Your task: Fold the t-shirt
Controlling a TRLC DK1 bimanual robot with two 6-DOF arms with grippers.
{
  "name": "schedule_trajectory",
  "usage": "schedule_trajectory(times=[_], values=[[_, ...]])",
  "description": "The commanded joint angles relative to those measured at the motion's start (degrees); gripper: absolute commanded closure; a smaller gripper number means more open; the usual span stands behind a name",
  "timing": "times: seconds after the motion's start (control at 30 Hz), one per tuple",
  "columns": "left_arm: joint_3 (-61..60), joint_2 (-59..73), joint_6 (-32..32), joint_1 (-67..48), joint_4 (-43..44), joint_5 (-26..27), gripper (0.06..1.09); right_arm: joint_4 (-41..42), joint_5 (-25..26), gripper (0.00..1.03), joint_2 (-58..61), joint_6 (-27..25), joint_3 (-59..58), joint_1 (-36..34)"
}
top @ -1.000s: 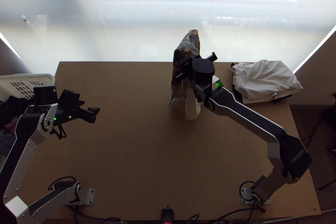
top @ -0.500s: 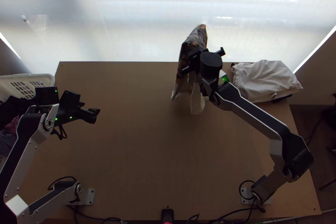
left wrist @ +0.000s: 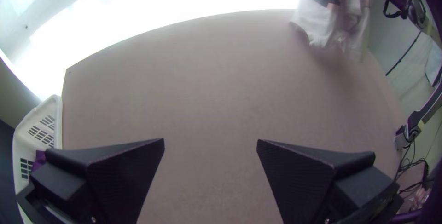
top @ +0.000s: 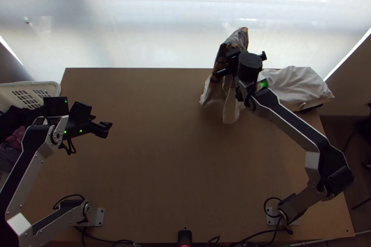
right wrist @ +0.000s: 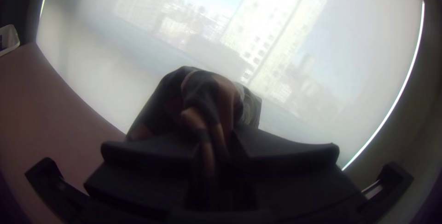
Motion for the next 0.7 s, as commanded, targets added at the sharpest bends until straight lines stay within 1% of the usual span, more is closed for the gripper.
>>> schedule_trajectory(times=[0.0,0.17,0.27,0.3,0.37,0.5,0.67], values=[[-0.67,0.21,0.57,-0.30,0.00,-0.59,0.11,-1.06,-2.52,1.00,-0.87,1.55,-1.47,-4.41],[-0.84,0.21,0.84,-0.30,0.00,-1.38,0.11,-2.55,-9.11,1.00,0.71,1.73,0.55,-5.73],[-1.11,0.29,0.75,-0.39,0.00,-1.38,0.11,-3.52,-10.08,1.00,2.64,2.35,3.36,-5.73],[-1.19,0.21,0.57,-0.56,0.00,-1.38,0.11,-4.48,-10.52,1.00,2.99,3.84,4.24,-6.08],[-1.46,0.21,0.40,-0.65,0.00,-1.38,0.10,-7.39,-12.10,1.00,3.34,8.59,6.09,-7.13],[-2.25,0.12,0.31,-0.65,0.09,-1.46,0.11,-12.57,-15.00,1.00,3.34,15.00,8.99,-9.24],[-3.30,0.21,0.31,-1.09,0.44,-1.73,0.10,-14.06,-17.90,1.00,3.17,16.41,11.19,-11.79]])
